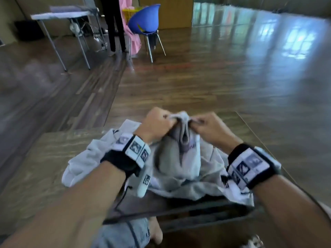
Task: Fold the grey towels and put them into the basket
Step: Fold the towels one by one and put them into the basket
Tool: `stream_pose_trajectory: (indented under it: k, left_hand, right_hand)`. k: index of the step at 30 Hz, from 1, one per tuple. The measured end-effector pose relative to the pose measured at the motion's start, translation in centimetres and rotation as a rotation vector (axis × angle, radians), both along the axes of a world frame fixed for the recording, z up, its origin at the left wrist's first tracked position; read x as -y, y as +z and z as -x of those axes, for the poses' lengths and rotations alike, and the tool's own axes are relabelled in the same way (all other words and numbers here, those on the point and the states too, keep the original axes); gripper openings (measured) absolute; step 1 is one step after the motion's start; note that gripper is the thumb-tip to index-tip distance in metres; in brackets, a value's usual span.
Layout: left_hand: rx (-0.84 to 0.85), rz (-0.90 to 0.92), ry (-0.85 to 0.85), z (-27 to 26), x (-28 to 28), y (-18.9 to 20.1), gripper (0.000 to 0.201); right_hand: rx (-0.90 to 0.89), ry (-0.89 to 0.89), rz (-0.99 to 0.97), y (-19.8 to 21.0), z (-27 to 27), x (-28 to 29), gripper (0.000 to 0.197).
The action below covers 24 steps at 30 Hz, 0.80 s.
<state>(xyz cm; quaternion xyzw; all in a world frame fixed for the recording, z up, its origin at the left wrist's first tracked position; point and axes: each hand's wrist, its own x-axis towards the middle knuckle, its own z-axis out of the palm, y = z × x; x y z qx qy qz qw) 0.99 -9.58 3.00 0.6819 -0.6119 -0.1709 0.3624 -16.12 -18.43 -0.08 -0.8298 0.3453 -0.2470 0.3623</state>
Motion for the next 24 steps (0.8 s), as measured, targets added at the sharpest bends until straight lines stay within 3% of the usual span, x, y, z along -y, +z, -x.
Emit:
stream_pose_trajectory:
  k: [4, 9, 11, 13, 18, 22, 24]
  left_hand:
    - [0.137, 0.17, 0.135, -3.7, 7.2, 5.5, 0.028]
    - [0.509, 0.089, 0.325, -8.9, 11.2, 7.0, 0.026]
    - [0.528, 0.012, 0.352, -10.3, 11.7, 6.3, 0.024]
    - [0.419, -0.044, 0.334, -10.8, 12.6, 5.2, 0.026]
    - [-0.237, -0.074, 0.295, -10.9, 15.1, 2.9, 0.043]
    - [-0.423, 0.051, 0.356, -10.6, 15.6, 1.3, 0.024]
    - [-0.301, 0.156, 0.432, -10.4, 15.3, 1.3, 0.025]
  right_hand:
    - [0.14, -0.093, 0.241, 6.3, -2.4, 8.3, 0.02]
    - [-0.069, -0.335, 0.411, 8.2, -0.5, 15.6, 0.034]
    - [-0.088, -0.385, 0.392, 7.8, 0.3, 16.9, 0.032]
    - [-0.132, -0.393, 0.381, 6.7, 0.3, 17.5, 0.03]
    - [-0.071, -0.447, 0.264, 4.0, -0.5, 19.6, 0.03]
    - [-0.008, -0.382, 0.201, 2.3, -0.2, 21.5, 0.026]
    - [0.086, -0.358, 0.231, 2.0, 0.0, 21.3, 0.024]
